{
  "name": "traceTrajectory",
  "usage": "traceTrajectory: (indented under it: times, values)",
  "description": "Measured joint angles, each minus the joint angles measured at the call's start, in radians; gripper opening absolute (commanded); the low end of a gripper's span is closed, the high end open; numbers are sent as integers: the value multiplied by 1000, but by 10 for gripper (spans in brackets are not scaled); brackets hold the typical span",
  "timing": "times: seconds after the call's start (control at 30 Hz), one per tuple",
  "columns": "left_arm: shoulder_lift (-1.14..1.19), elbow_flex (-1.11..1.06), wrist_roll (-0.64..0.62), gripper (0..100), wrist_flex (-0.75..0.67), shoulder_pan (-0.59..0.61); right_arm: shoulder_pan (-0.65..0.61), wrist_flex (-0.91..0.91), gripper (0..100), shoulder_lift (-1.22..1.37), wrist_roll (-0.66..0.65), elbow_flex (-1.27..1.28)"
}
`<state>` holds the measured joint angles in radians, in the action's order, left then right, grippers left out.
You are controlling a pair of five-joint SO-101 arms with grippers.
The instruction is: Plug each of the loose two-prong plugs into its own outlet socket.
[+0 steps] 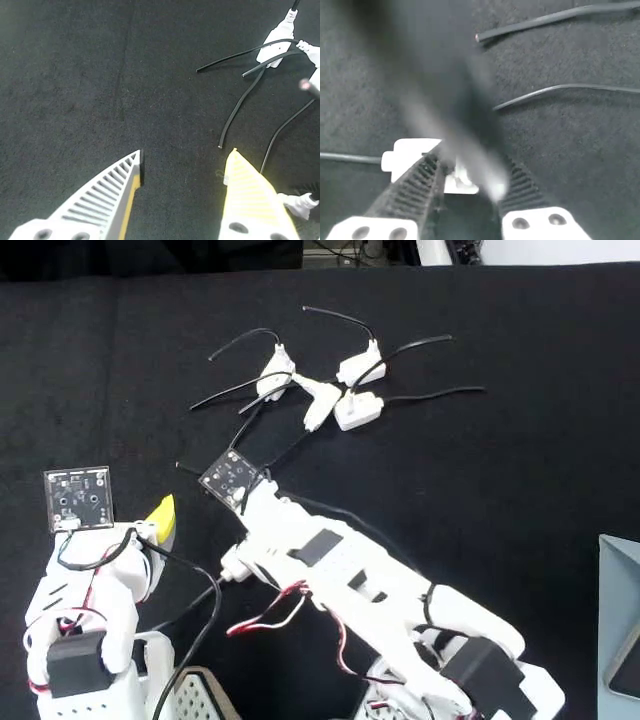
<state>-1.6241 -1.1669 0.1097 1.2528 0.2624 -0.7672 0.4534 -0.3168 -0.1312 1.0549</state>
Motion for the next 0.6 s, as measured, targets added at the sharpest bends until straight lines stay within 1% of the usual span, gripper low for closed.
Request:
traceTrajectory:
  times: [0.07, 0.17, 0.27, 0.5, 0.6]
  values:
    - [0, -15, 0, 274, -2, 0, 0, 64, 106, 15, 5, -35]
    - [0, -18, 0, 274, -8, 0, 2, 144, 106, 18, 57, -84]
    - [0, -21, 0, 274, -11, 0, 2, 192, 103, 18, 77, -110]
    - [0, -21, 0, 274, -11, 0, 2, 209, 103, 18, 78, -117]
    - [0, -21, 0, 274, -11, 0, 2, 209, 103, -20, 83, -117]
